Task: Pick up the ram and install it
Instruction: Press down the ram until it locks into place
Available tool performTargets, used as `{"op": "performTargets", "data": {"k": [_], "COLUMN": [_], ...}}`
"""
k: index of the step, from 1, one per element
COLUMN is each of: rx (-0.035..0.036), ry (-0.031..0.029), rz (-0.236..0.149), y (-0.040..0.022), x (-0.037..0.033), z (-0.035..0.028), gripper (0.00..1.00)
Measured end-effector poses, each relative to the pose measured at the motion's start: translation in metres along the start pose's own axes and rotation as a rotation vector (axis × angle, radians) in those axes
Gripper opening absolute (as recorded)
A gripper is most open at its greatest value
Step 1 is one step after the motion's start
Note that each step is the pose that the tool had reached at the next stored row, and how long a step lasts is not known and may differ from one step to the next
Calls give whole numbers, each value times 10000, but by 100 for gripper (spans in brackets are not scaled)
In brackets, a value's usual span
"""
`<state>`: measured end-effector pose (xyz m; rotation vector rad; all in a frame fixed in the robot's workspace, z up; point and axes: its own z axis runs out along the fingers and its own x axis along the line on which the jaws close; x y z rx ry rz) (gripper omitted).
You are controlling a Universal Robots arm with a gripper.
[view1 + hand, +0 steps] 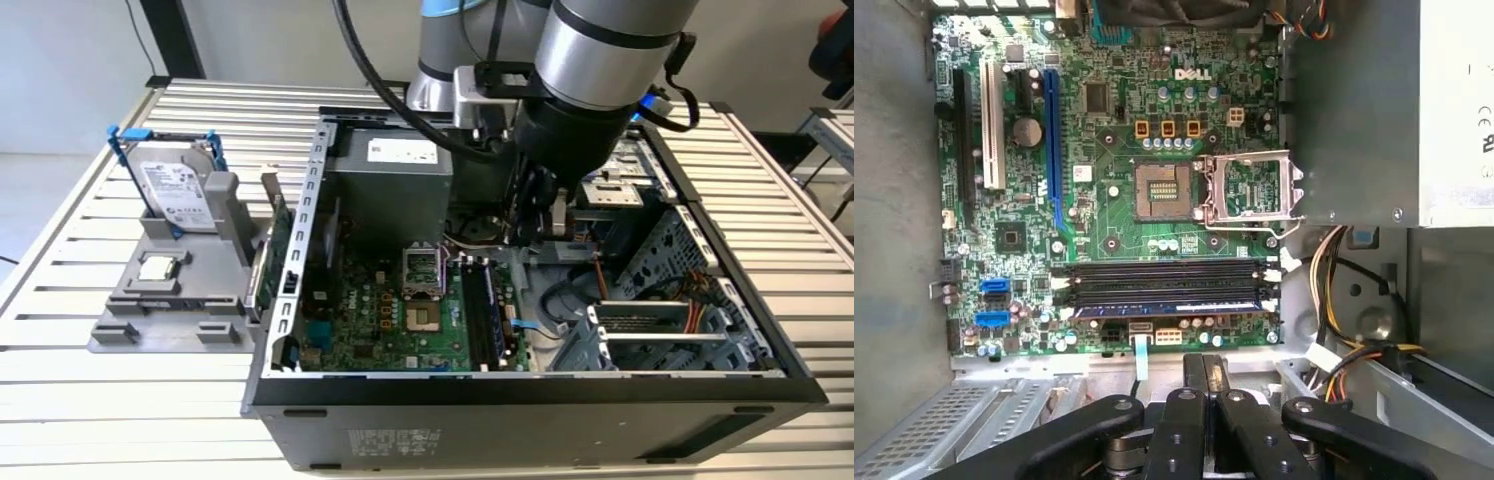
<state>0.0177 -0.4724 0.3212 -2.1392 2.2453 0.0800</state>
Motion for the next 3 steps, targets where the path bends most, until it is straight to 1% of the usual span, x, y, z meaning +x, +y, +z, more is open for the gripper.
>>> {"op": "performTargets", "data": {"k": [3], "rx": [1], "ry": [0], "rz": [15], "y": [0], "x": [0], "z": [0], "gripper": [0]}}
